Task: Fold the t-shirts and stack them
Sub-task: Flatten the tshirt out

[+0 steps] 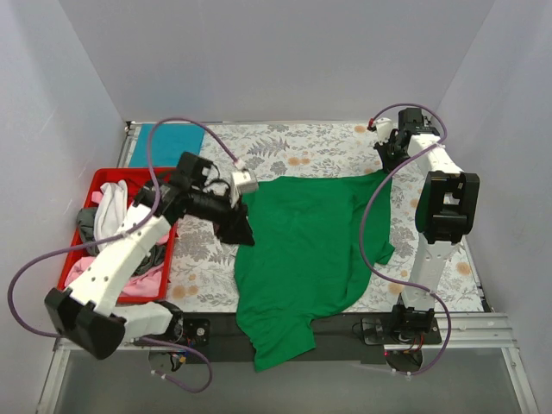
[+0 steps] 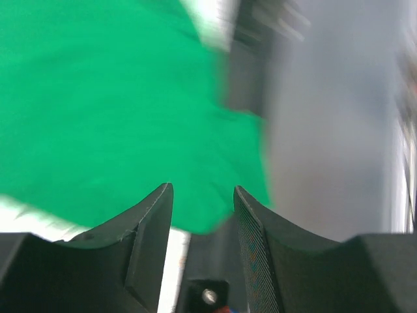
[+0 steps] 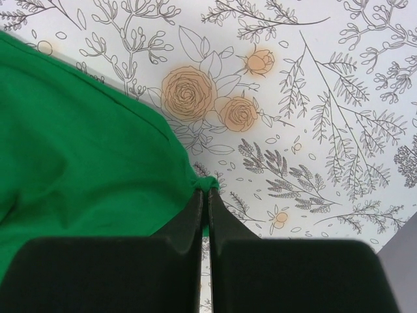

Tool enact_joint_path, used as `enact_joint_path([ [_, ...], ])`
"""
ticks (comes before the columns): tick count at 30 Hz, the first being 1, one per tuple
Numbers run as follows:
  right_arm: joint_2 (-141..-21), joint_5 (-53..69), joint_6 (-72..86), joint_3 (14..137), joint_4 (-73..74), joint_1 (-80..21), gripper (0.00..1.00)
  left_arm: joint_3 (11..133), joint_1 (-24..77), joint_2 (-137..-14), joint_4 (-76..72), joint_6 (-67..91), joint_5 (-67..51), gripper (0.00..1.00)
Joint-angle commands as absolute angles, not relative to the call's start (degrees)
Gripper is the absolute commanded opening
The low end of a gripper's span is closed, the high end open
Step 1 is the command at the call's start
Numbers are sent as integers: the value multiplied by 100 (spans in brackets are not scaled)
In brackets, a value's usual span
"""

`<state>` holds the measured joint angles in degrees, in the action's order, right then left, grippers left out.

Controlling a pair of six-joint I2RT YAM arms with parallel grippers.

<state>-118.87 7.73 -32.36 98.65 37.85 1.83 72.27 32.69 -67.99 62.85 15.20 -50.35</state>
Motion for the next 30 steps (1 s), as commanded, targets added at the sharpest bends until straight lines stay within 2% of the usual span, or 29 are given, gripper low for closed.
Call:
enact_joint_path([
  [1,-11532,966,-3428,9757,3946,202,1,7461,1788,-7975,4857,2494,-4249,41],
  [5,-11479,1090,-3454,9694,3990,193,1,8032,1556,-9530,4212,2540,-3432,45],
  [12,-11321,1221,-3516,9519,4087,193,1,8771,1398,-11283,3569,2628,-2436,44],
  [24,-11268,1353,-3630,9387,4157,193,1,9044,1371,-12094,3094,2312,-1688,45],
  [30,-11294,1362,-3647,9431,4157,193,1,8904,1415,-12182,3436,2083,-2013,46],
])
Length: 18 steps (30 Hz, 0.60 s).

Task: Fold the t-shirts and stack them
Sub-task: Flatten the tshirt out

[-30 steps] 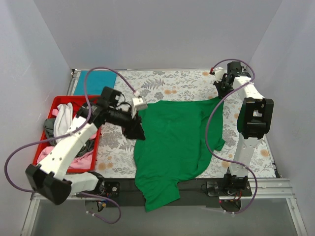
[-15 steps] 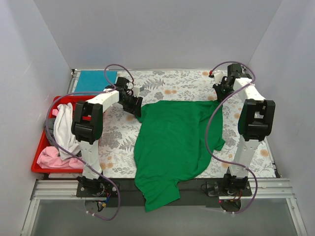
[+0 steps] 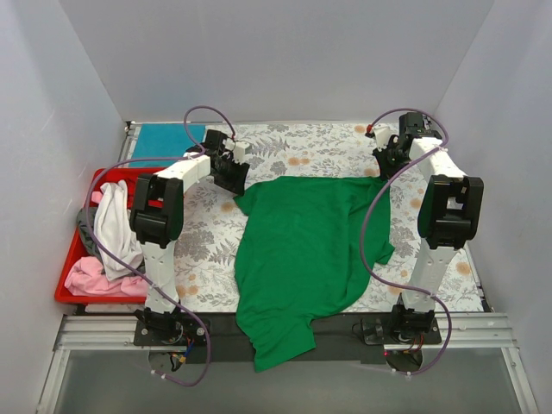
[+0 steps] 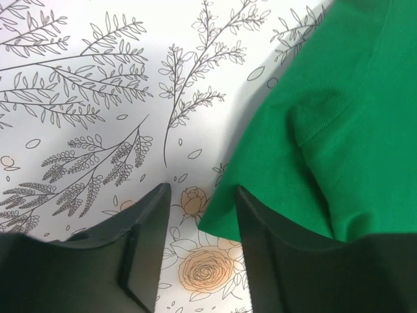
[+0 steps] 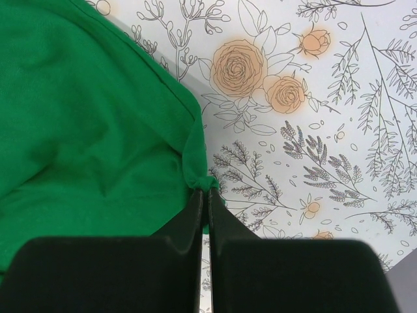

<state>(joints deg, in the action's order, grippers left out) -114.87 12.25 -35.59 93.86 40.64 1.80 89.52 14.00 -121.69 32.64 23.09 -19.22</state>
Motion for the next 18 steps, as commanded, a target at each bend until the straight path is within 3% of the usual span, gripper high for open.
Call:
enact_joint_path([
  [1,-11303,1362,-3647,9431,4157,193,1,8816,1424,-12164,3428,2066,-2047,42],
  [4,-11268,1397,-3639,9422,4166,193,1,9077,1380,-12243,3489,2153,-1969,20],
  [5,-11268,1406,-3630,9404,4166,193,1,9244,1336,-12252,3489,2197,-1951,5],
  [6,-11250,1432,-3630,9378,4175,193,1,9411,1284,-12200,3481,2206,-1951,0],
  [10,-11084,1415,-3674,9273,4192,193,1,9712,1282,-11456,3226,1785,-2213,0],
  [14,-11013,1354,-3753,9185,4192,202,1,8531,1888,-10242,3165,1065,-2470,0],
  [17,-11021,1388,-3744,9132,4184,211,1,7886,2434,-9696,2883,1195,-1909,1],
  [18,-11021,1423,-3744,9114,4184,211,1,7762,2452,-9703,2822,1404,-1838,8],
])
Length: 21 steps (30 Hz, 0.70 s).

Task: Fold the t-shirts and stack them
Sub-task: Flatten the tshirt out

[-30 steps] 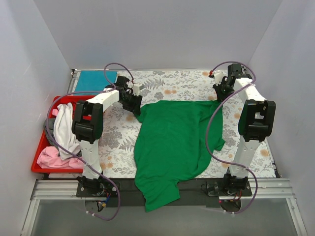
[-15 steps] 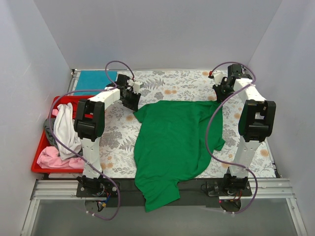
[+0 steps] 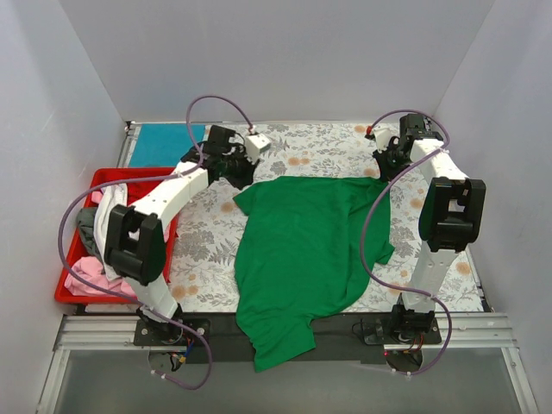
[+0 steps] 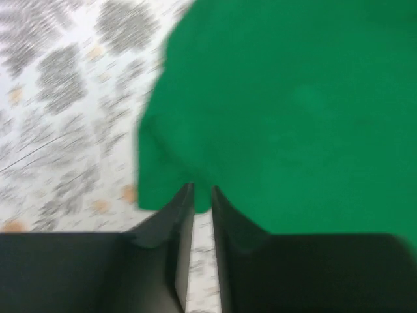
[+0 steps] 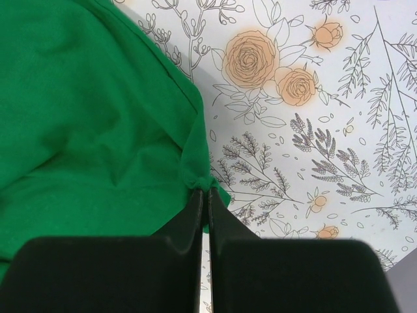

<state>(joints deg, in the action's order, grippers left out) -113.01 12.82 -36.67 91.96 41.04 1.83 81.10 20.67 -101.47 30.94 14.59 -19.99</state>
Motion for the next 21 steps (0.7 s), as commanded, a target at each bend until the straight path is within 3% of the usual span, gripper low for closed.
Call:
enact_joint_path([
  [1,-11021,1450,-3727,9114,4184,211,1,7778,2322,-9764,2847,1441,-1880,20],
  [5,-11048,1459,-3691,9132,4201,211,1,8418,1829,-10561,3277,1617,-2127,41],
  [9,-11065,1433,-3727,9167,4219,211,1,8964,1653,-11151,3734,1565,-1978,51],
  [21,-11162,1406,-3735,9184,4236,211,1,9185,1652,-12041,3902,1442,-1370,54],
])
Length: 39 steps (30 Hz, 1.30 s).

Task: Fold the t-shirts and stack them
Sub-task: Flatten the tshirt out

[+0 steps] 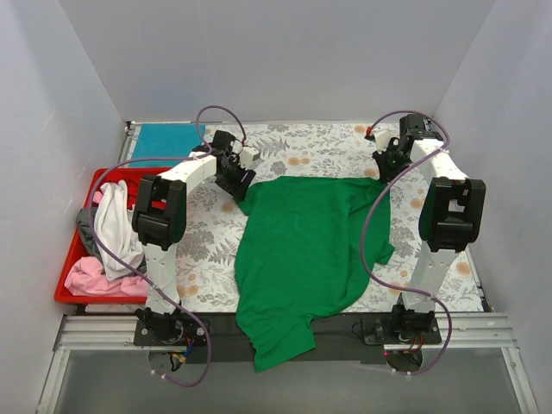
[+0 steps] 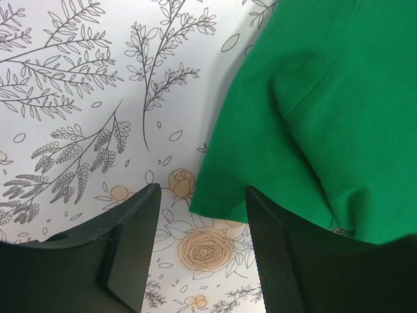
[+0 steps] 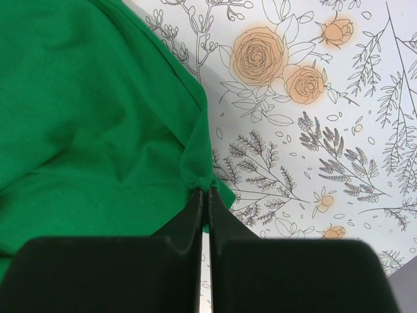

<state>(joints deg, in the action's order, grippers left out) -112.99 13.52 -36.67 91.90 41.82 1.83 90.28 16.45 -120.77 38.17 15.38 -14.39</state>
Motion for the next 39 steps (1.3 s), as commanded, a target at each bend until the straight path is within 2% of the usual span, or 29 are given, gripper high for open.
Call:
enact_joint_path([
  [1,-11171,1406,-3744,9193,4236,211,1,9185,1661,-12041,3911,1433,-1388,54],
  [10,-11267,1336,-3753,9325,4245,211,1,8703,1854,-11971,4008,1494,-1802,45],
  [13,-11294,1336,-3762,9334,4245,211,1,8605,1846,-11997,3973,1555,-1653,25],
  [15,-11294,1371,-3753,9316,4254,211,1,8665,1741,-12102,3912,1599,-1285,3],
  [16,-11285,1397,-3753,9316,4271,211,1,8875,1671,-12155,3911,1617,-1153,0],
  [20,-11224,1476,-3753,9229,4280,211,1,9877,1310,-12156,4016,1583,-967,0],
  [24,-11145,1485,-3805,9150,4298,211,1,10108,1685,-11402,3982,1092,-1309,0],
  [26,-11127,1477,-3823,9097,4289,220,1,9819,2002,-10684,4008,871,-1537,0],
  [32,-11083,1494,-3867,8974,4307,246,1,7386,3926,-9072,4227,132,-1758,0],
  [34,-11048,1503,-3876,8948,4324,272,1,6691,4428,-8728,4779,35,-1880,0],
  [35,-11039,1494,-3919,8939,4333,281,1,6506,4499,-8658,4947,-148,-1994,9],
  [37,-11013,1512,-3955,8921,4350,299,1,6137,4448,-8447,5211,-106,-2092,37],
  [38,-10995,1503,-3990,8895,4351,308,1,6074,4395,-8333,5229,-79,-2153,63],
  [39,-10978,1512,-3999,8868,4359,316,1,6065,4203,-8236,5160,-36,-2206,67],
])
